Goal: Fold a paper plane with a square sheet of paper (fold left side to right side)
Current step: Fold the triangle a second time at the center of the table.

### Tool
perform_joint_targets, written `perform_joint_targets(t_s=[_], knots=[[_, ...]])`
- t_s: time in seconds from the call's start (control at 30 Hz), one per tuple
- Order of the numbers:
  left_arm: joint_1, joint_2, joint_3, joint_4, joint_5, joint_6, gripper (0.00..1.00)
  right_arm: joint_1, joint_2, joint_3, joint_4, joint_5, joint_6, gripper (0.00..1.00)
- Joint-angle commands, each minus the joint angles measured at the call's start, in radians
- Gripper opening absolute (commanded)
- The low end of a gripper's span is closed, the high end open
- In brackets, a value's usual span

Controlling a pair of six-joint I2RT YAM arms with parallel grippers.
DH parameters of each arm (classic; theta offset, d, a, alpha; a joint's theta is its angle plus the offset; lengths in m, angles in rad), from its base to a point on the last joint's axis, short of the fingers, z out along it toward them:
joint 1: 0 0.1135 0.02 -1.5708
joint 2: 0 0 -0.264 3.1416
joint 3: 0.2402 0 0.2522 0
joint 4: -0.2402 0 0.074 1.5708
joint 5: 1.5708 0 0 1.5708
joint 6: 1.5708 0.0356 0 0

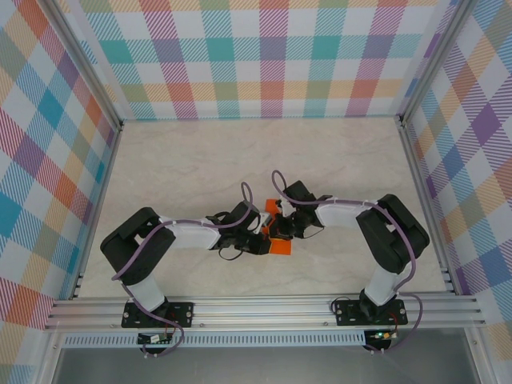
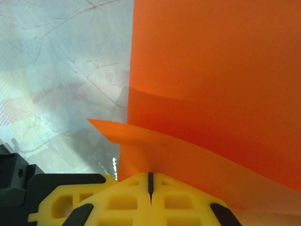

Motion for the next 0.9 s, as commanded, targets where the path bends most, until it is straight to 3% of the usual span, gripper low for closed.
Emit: perform_joint_targets(t_s=[0.0, 0.37, 0.6, 0.73, 0.87], knots=[[0.015, 0.023, -0.047, -0.053, -0.032, -0.008, 0.0, 0.002, 0.016, 0.023, -0.076, 0.032, -0.036, 0.02], [0.037, 0.045, -0.066, -0.016, 0.006, -0.019, 0.0, -0.039, 0.006, 0.019, -0.139, 0.138, -0.121, 0.02], [0.039, 0.033, -0.066, -0.007, 0.035, -0.019, 0.0, -0.07, 0.002, 0.026, -0.15, 0.12, -0.152, 0.03], [0.039, -0.03, -0.064, 0.037, 0.119, -0.039, 0.0, -0.069, 0.023, 0.02, -0.143, 0.097, -0.149, 0.02], [0.039, -0.09, -0.053, 0.021, 0.129, -0.037, 0.0, -0.069, 0.03, 0.014, -0.131, 0.082, -0.143, 0.02]])
